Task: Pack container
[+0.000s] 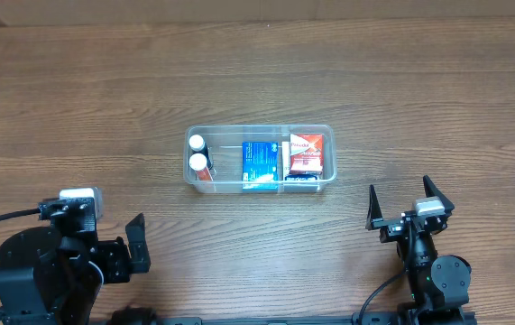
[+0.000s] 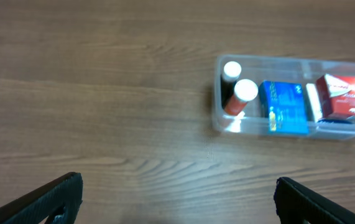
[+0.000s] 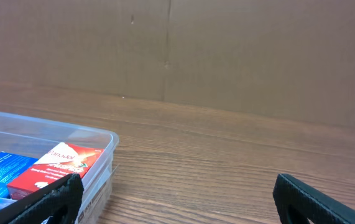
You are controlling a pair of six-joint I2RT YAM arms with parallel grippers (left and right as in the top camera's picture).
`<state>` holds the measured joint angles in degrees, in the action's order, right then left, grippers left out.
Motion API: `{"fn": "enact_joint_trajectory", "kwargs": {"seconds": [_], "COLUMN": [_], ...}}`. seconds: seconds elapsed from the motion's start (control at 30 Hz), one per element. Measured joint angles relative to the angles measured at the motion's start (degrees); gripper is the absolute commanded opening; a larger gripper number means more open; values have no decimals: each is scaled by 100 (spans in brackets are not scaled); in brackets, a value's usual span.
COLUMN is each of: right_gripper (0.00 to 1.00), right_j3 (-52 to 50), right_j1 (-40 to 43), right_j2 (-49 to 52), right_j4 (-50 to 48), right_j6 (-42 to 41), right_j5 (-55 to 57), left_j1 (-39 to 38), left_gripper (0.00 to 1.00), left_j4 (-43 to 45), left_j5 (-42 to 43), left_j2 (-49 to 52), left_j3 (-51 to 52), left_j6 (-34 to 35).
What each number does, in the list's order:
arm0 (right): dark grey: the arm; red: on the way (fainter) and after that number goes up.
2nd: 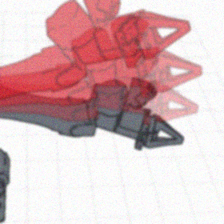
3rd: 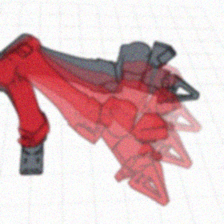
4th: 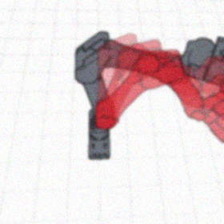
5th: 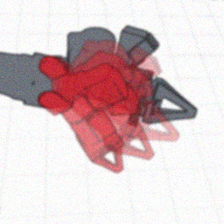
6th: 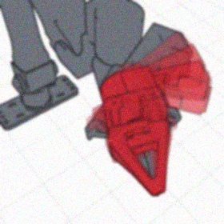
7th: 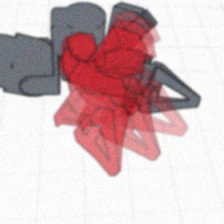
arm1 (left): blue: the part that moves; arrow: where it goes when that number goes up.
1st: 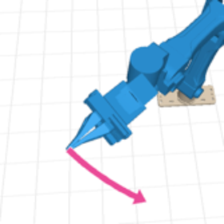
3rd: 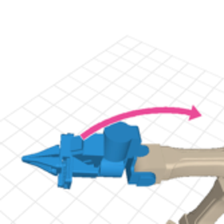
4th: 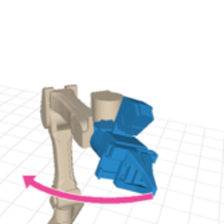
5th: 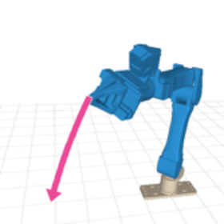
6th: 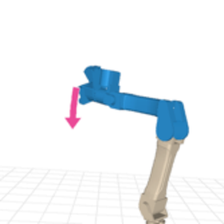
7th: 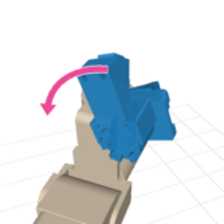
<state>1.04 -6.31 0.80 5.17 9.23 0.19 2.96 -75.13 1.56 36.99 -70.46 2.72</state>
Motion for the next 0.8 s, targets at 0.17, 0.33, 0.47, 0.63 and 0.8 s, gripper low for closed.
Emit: {"fn": "enact_joint_trajectory", "kwargs": {"seconds": [0.17,0.33,0.47,0.63,0.8], "right_gripper": [100,100,100,100,100], "right_j3": [0,0,0,0,0], "right_j1": [2,0,2,7,9], "right_j2": [0,-7,-7,-7,-7], "right_j4": [-2,-2,0,2,2], "right_j6": [0,-2,0,-2,-2], "right_j5": [0,0,-2,0,-2], "left_j1": [0,0,0,0,0], "left_gripper": [100,100,100,100,100], "left_j4": [264,1381,2229,3783,5733], "left_j5": [-144,-225,-229,-236,-221], "left_j2": [-422,-1665,-2564,-3342,-3591], "left_j3": [459,1952,3259,4719,5899], "left_j6": [-2,-15,9,96,157]}}
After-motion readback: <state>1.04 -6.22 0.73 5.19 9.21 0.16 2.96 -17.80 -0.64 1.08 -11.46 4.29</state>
